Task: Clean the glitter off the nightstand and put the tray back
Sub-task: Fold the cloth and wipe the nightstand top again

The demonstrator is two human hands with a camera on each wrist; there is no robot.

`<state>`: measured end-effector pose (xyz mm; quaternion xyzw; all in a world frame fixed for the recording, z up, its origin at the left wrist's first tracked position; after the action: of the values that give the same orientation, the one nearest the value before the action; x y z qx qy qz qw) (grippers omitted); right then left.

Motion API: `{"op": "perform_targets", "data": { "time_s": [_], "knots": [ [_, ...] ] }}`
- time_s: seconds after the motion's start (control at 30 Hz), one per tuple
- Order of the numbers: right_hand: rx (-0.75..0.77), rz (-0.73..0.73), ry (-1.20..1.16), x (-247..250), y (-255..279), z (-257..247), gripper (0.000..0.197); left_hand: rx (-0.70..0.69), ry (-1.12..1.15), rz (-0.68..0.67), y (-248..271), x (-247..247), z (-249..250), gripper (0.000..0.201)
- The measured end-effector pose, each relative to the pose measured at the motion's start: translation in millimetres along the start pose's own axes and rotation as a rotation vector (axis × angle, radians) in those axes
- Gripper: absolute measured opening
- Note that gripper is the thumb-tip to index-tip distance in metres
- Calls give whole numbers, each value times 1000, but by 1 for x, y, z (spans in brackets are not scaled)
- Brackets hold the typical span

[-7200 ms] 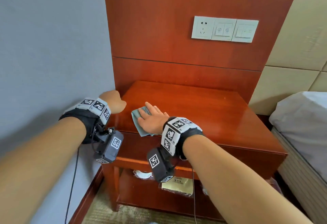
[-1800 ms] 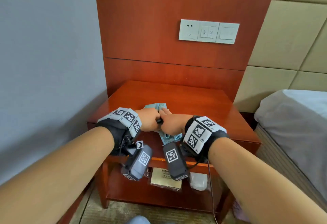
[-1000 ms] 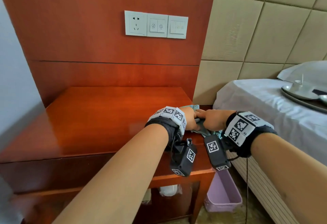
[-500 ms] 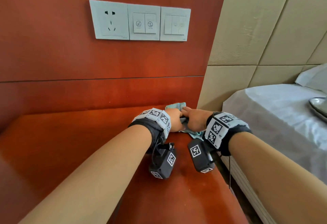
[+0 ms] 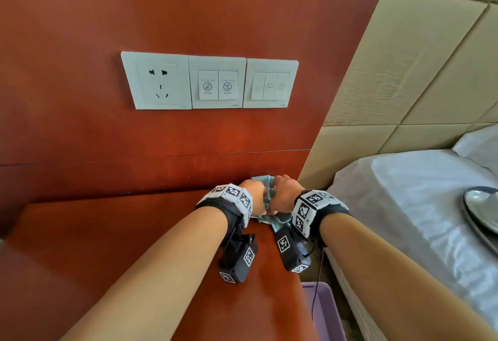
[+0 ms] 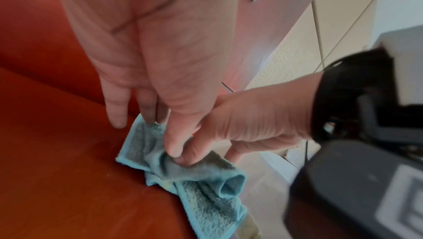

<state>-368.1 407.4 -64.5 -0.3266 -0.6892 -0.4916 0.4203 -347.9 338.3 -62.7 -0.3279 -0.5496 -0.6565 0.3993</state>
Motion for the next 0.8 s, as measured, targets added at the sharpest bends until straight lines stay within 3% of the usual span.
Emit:
{"op": "perform_targets", "data": {
  "time_s": [0.17,0.23,0.4,0.53,0.67,0.8],
  "knots": [
    [-26,62,-71,-1,-6,-3,74,37,-20,25,0,5,-21,29],
    [-48,85,-105,-2,-2,1,74,33,1,70,1,5,-26,34],
    [9,68,-103,-23,20,-9,65,-96,2,88,32,-16,-10,22],
    [23,116,-82,-46,73,-10,50,-206,20,70,64,-40,8,35],
    [-26,148,-154,-61,125,-11,52,-274,36,37,77,-68,24,52],
    [-9,132,-141,-74,153,-17,51,-357,-180,-12,101,-93,43,45]
  ]
}}
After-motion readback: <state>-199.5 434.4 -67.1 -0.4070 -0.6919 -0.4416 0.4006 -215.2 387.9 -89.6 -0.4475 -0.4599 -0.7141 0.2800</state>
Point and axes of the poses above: each hand's wrist, its own y-axis away from the middle knuckle, its own x-axis out of the back of the hand, z = x × y, the point moved 10 cm from there along -y, towards the middle knuckle, and after that the axes turned 14 degrees about x, right-handed, at the moved point
